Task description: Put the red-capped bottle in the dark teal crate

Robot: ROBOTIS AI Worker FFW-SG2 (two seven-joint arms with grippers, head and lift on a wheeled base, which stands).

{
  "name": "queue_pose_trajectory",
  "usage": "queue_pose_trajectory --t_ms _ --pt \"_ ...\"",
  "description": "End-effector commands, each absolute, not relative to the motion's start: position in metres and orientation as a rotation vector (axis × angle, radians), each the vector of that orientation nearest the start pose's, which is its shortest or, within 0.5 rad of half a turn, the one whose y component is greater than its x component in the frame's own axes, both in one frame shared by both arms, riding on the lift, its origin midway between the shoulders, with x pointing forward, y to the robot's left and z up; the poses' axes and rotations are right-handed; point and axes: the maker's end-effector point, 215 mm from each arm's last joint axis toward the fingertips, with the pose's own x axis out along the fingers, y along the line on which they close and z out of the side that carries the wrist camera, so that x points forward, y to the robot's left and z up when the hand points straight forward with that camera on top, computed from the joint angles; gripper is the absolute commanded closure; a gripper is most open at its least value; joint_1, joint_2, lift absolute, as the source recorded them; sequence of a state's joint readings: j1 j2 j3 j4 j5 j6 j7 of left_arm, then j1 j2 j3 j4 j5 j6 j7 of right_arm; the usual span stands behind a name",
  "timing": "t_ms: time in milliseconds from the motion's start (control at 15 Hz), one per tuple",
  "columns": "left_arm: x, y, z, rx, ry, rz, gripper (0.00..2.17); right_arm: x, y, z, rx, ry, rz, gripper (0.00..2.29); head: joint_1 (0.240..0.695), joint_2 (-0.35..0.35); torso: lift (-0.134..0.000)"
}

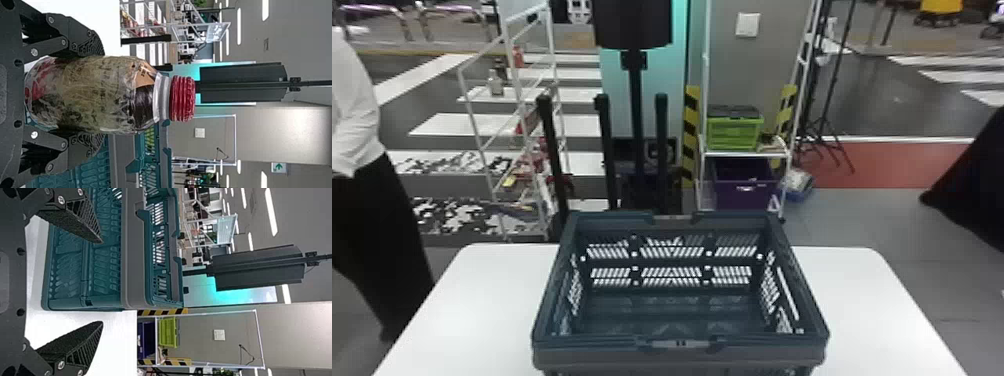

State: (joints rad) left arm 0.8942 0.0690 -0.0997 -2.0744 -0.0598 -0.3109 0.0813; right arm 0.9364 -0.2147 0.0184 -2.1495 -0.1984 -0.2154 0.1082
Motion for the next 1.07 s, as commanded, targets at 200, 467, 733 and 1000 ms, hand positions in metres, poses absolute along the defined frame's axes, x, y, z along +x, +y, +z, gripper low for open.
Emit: queue_pose_trajectory --t_ms 200,467,733,1000 --pt "0.31 0.19 -0.374 0.029 0.072 -0.058 2.06 0.302 -0.203 -0.378 0.073 0.151 0.23 0.15 0.499 0.0 0.0" --pt "0.311 0.19 -0.375 0.032 0.076 -0.06 2.06 0.301 -0.203 -0.379 0.073 0.152 0.23 0.15 0.499 0.0 0.0" --pt "0.324 0.207 -0.354 0.069 0.075 -0.045 2.06 0.3 -0.203 -0.378 0.072 0.152 0.231 0.15 0.499 0.0 0.0" --pt "0.368 0.248 -0.319 0.143 0.141 -0.017 2.06 0.3 -0.204 -0.381 0.073 0.158 0.227 0.15 0.499 0.0 0.0"
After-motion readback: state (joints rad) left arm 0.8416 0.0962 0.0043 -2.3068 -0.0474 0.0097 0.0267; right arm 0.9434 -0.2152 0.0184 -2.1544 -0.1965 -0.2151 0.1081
